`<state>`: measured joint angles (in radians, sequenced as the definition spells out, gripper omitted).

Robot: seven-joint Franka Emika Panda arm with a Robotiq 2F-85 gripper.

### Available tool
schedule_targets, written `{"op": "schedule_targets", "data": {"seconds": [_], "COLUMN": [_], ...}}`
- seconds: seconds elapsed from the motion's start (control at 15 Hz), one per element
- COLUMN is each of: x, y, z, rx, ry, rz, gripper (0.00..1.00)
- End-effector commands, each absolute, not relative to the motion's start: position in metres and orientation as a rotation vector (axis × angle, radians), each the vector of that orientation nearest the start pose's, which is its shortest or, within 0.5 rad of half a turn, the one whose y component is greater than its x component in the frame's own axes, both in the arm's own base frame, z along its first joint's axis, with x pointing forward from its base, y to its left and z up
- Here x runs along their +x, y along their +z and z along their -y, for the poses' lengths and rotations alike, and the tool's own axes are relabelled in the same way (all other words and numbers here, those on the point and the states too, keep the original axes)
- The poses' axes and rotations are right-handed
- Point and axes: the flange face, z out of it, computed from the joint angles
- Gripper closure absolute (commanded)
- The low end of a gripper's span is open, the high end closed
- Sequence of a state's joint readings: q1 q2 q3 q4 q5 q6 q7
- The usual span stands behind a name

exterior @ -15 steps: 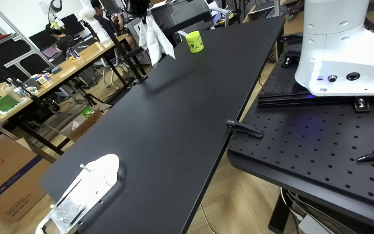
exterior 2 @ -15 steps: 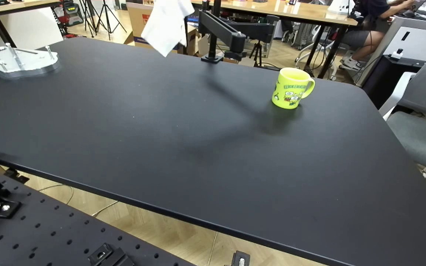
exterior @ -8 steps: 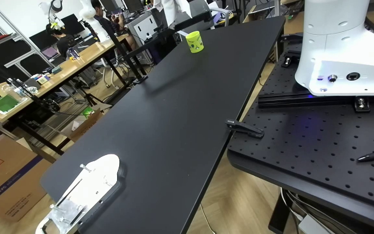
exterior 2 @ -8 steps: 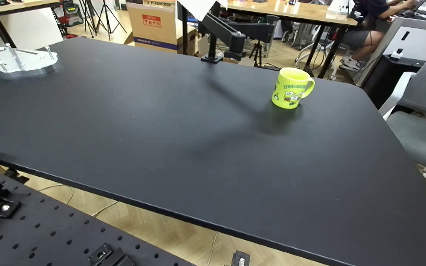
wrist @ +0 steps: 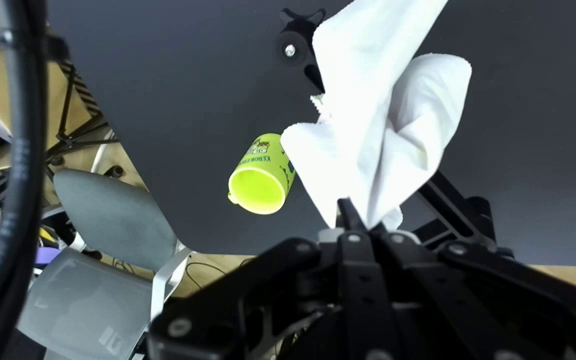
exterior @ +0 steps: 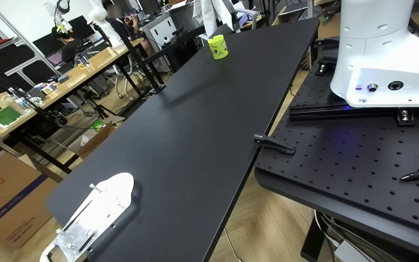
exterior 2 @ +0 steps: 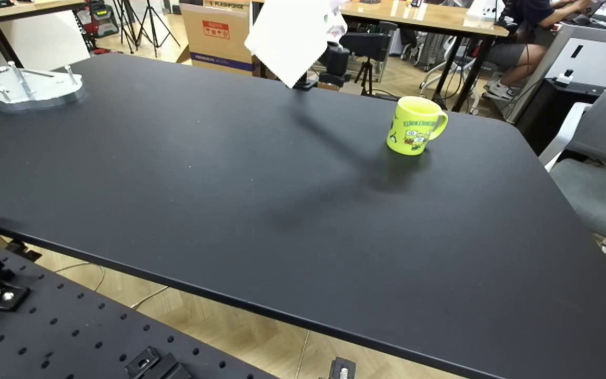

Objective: Get the white towel from the table and place it on the black stand

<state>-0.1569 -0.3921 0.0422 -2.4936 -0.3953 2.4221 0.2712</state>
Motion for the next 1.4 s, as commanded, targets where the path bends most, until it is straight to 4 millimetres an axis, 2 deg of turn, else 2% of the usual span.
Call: {"op": "schedule_targets", "data": {"seconds": [0.0,0.2,0.53,0.8,0.87,0.93,1.33], "x": [0.442,0.441,0.437,0.433,0.433,0.434,0.437], "y": [0.428,0.406,0.389,0.377,0.375,0.374,0.383], "z": [0.068,0.084,0.109,0.117,0.116,0.116,0.115], "rx": [-3.352,-3.343,-3.334,-3.325,-3.324,-3.32,-3.308], "ry": [-0.532,-0.481,-0.422,-0.377,-0.365,-0.364,-0.405], "rz": [-0.287,-0.338,-0.424,-0.435,-0.43,-0.43,-0.44], "gripper": [1.0,1.0,1.0,1.0,0.73,0.73,0.32]}}
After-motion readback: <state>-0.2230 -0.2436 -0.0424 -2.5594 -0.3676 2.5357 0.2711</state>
